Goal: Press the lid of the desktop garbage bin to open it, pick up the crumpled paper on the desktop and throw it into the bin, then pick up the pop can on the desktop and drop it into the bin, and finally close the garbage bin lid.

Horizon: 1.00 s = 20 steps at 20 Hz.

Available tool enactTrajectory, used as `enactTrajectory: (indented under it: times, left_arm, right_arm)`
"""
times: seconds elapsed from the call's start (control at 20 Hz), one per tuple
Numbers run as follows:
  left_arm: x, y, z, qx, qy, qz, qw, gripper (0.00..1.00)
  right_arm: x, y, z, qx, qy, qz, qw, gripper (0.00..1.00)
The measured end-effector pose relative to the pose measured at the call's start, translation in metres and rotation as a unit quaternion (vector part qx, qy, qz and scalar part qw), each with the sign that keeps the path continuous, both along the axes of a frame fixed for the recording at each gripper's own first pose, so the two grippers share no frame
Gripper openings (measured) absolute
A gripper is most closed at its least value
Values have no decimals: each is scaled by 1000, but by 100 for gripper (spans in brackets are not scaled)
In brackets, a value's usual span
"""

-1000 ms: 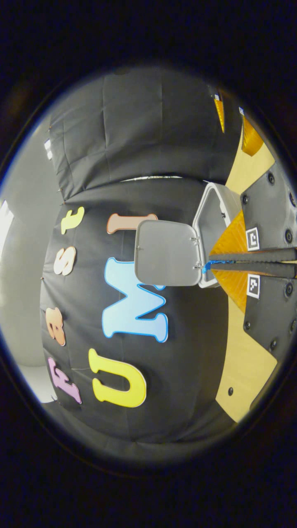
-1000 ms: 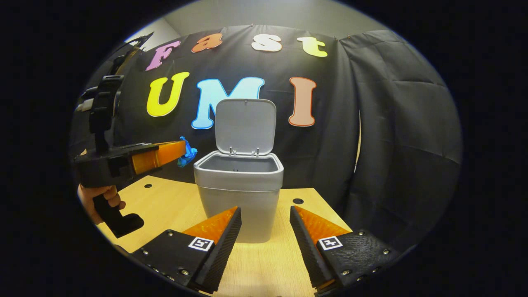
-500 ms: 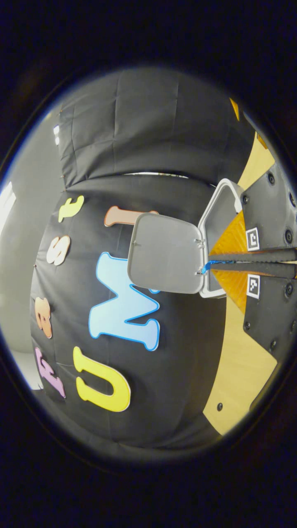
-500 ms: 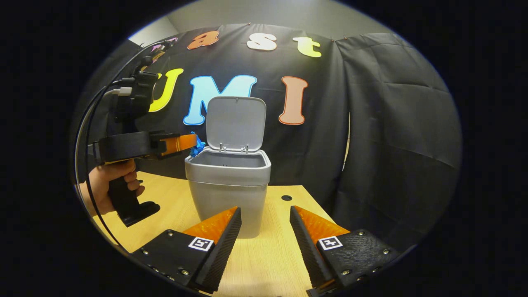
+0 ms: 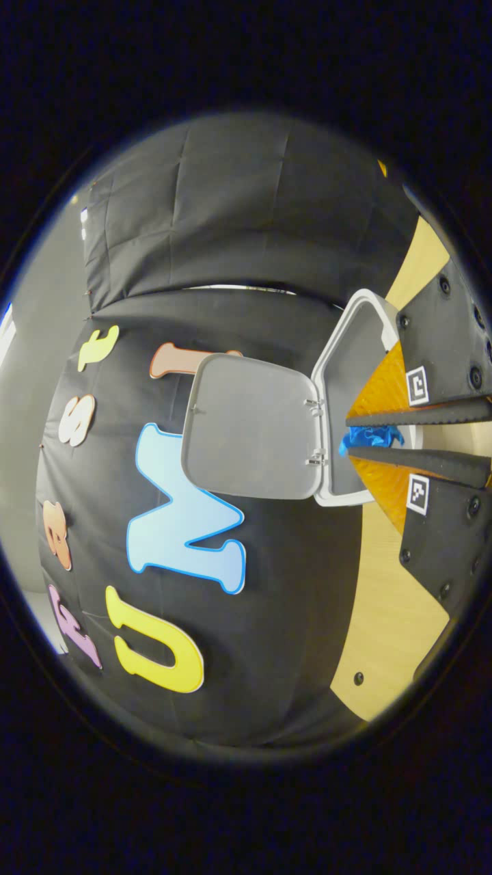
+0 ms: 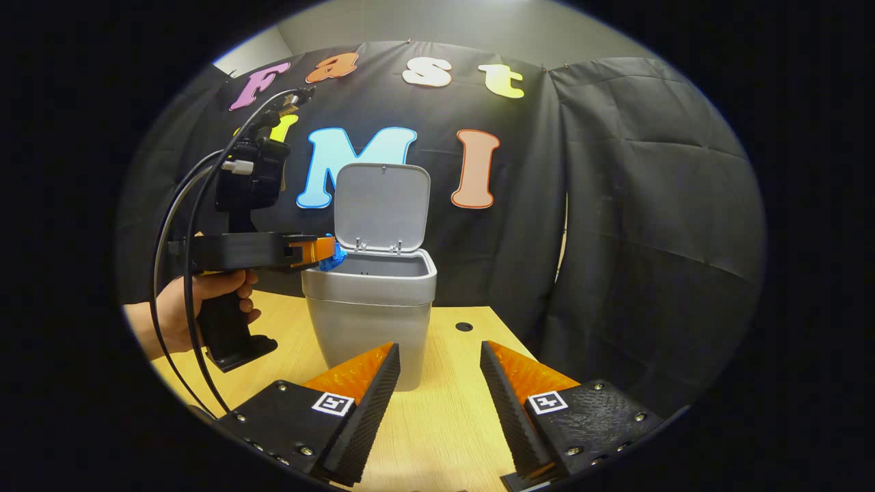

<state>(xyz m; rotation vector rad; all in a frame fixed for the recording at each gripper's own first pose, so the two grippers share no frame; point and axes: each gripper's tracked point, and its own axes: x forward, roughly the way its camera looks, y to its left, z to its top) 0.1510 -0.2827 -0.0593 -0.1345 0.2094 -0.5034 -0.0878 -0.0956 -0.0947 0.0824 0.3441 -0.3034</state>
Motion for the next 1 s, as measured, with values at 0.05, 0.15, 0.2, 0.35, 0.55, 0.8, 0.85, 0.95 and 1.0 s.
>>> enactTrajectory:
  times: [0.05,0.15,0.2,0.35,0.55,0.8,0.85,0.95,1.0]
  left_arm:
    - [2,-1,-2,3,2,-2,1000,22]
    - [1,-5,-6,7,8,-9,1000,24]
    - [1,-3,-7,8,8,-7,1000,24]
    - [-4,-7,-8,4,13,-16,1000,42]
    - [-13,-3,0,-9,12,-18,1000,76]
    - [-27,18,13,-15,1,0,1000,91]
    - [-31,24,14,-16,0,4,1000,91]
    - [-40,38,15,-17,1,17,1000,92]
    - [-43,46,16,-18,3,23,1000,92]
  right_arm:
    - [-2,-1,0,0,0,0,1000,78]
    - [-4,0,-2,3,3,3,1000,78]
    - [-4,0,-3,4,3,4,1000,77]
    - [-1,2,3,4,-4,10,1000,78]
    - [4,8,3,3,-9,25,1000,78]
    - [10,13,8,13,-24,41,999,78]
    - [12,16,10,17,-30,47,998,78]
    - [15,18,10,21,-35,52,998,78]
    - [16,19,10,25,-36,55,998,77]
